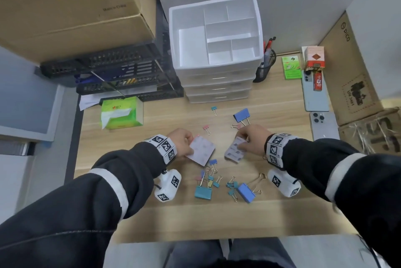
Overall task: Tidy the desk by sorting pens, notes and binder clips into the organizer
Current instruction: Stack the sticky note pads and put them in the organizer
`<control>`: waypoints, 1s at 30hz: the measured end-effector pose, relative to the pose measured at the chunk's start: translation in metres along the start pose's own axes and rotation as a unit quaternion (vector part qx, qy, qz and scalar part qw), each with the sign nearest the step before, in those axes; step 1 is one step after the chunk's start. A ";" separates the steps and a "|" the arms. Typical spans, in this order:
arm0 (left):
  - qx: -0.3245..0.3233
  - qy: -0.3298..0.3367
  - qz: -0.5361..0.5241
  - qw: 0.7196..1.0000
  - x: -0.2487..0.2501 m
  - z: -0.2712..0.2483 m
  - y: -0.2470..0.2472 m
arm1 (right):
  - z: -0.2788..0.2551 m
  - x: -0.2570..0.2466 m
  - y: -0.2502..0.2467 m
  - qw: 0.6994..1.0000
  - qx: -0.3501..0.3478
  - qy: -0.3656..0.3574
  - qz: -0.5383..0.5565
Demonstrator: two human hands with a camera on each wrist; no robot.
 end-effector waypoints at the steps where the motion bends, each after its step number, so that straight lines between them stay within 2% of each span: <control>1: 0.005 0.002 -0.001 1.000 0.001 0.001 -0.002 | -0.001 -0.005 -0.005 0.998 0.005 -0.002 0.064; 4: 0.014 0.012 -0.012 1.000 0.006 0.001 -0.005 | -0.002 -0.017 -0.011 0.969 -0.003 0.007 0.247; 8: -0.007 0.036 -0.109 0.993 0.017 -0.002 -0.003 | -0.001 -0.022 0.001 0.941 -0.012 0.025 0.337; 11: -0.047 0.041 -0.240 0.969 0.023 -0.004 0.004 | 0.001 -0.023 0.014 0.939 -0.015 0.023 0.344; 13: -0.075 0.041 -0.292 0.953 0.027 -0.006 0.011 | 0.001 -0.024 0.018 0.936 -0.016 0.020 0.352; 18: -0.105 0.071 -0.252 0.959 0.033 -0.009 0.018 | -0.002 -0.031 0.015 0.934 -0.030 0.019 0.355; 22: -0.089 0.098 -0.173 0.976 0.038 -0.008 0.015 | -0.003 -0.037 0.003 0.959 -0.030 -0.001 0.281; 26: -0.099 0.109 -0.204 0.968 0.048 -0.010 0.013 | -0.004 -0.042 0.003 0.947 -0.040 0.006 0.317; 30: -0.132 0.098 -0.196 0.967 0.051 -0.011 0.025 | -0.008 -0.058 0.007 0.958 -0.035 -0.012 0.286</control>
Point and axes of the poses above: each hand's wrist, its own z-axis towards the middle knuckle, its own y-axis out of the palm, x = y × z, the point moved 10 cm from there along z, towards the middle knuckle, and after that the axes turned 8 degrees about z, right-handed, at the moved point
